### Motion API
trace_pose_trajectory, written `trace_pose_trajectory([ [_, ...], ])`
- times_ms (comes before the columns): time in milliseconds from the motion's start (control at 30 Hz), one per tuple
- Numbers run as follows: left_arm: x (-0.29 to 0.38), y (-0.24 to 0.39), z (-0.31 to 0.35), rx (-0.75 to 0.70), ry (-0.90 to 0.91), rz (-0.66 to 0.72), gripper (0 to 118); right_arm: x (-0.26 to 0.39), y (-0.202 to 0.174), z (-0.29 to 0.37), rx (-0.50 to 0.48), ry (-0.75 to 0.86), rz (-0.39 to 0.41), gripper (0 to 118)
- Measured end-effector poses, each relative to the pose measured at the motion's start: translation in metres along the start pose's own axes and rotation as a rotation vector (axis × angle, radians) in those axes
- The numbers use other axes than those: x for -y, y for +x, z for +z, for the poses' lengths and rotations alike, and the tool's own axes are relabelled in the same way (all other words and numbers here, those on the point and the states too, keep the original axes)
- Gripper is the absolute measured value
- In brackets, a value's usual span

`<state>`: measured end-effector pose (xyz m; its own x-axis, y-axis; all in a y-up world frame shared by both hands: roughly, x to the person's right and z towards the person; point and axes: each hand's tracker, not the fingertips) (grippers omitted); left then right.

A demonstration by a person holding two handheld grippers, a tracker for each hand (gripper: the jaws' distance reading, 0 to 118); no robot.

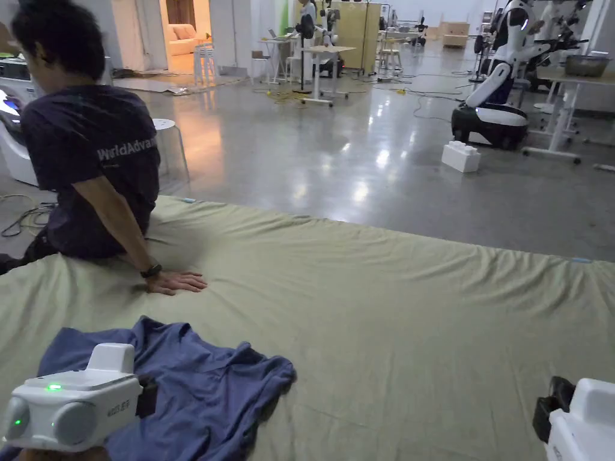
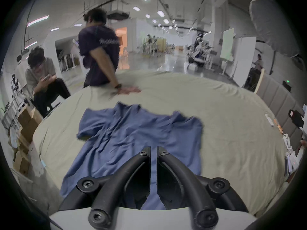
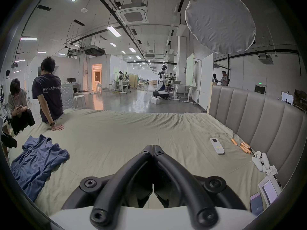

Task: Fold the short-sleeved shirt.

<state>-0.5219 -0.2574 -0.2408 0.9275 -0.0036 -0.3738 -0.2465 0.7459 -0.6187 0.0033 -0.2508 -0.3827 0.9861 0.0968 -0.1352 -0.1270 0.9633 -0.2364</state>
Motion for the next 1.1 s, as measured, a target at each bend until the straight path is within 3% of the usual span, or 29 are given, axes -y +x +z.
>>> trace_pose_trajectory([
  [67, 0.003, -0.026, -0.016, -0.034, -0.048, -0.006, 18, 0.004, -0.004, -0.003, -0.007, -0.012, 0.0, 0],
  [100, 0.006, -0.037, -0.025, -0.053, -0.079, -0.016, 32, 0.006, -0.007, -0.006, -0.009, -0.022, 0.005, 0],
  [133, 0.008, -0.048, -0.034, -0.04, -0.104, -0.009, 61, 0.008, -0.01, -0.008, -0.014, -0.029, 0.008, 0],
  [200, 0.013, -0.051, -0.042, -0.028, -0.181, 0.009, 102, 0.012, -0.016, -0.011, -0.02, -0.042, 0.014, 0],
  [233, 0.017, -0.055, -0.049, -0.008, -0.204, 0.035, 112, 0.013, -0.019, -0.013, -0.025, -0.049, 0.019, 0],
  [333, 0.025, -0.068, -0.077, 0.064, -0.258, 0.103, 112, 0.017, -0.027, -0.016, -0.034, -0.064, 0.032, 0],
  [433, 0.036, -0.061, -0.101, 0.081, -0.314, 0.11, 109, 0.02, -0.033, -0.02, -0.038, -0.077, 0.043, 0],
  [533, 0.048, -0.063, -0.14, 0.057, -0.359, 0.051, 93, 0.023, -0.037, -0.024, -0.039, -0.089, 0.046, 0],
  [700, 0.055, -0.031, -0.143, -0.089, -0.337, -0.045, 88, 0.029, -0.04, -0.03, -0.035, -0.107, 0.063, 0],
  [767, 0.057, -0.019, -0.132, -0.049, -0.301, -0.057, 56, 0.03, -0.041, -0.032, -0.037, -0.11, 0.062, 0],
  [833, 0.058, -0.011, -0.134, -0.079, -0.254, -0.173, 8, 0.034, -0.043, -0.034, -0.039, -0.135, 0.047, 0],
  [867, 0.061, -0.011, -0.138, -0.099, -0.265, -0.201, 7, 0.035, -0.044, -0.035, -0.043, -0.138, 0.048, 0],
  [1033, 0.05, -0.04, -0.138, -0.014, -0.26, 0.056, 4, 0.036, -0.048, -0.031, -0.05, -0.143, 0.059, 0],
  [1100, 0.045, -0.036, -0.126, -0.04, -0.168, 0.005, 4, 0.037, -0.048, -0.032, -0.05, -0.144, 0.055, 0],
])
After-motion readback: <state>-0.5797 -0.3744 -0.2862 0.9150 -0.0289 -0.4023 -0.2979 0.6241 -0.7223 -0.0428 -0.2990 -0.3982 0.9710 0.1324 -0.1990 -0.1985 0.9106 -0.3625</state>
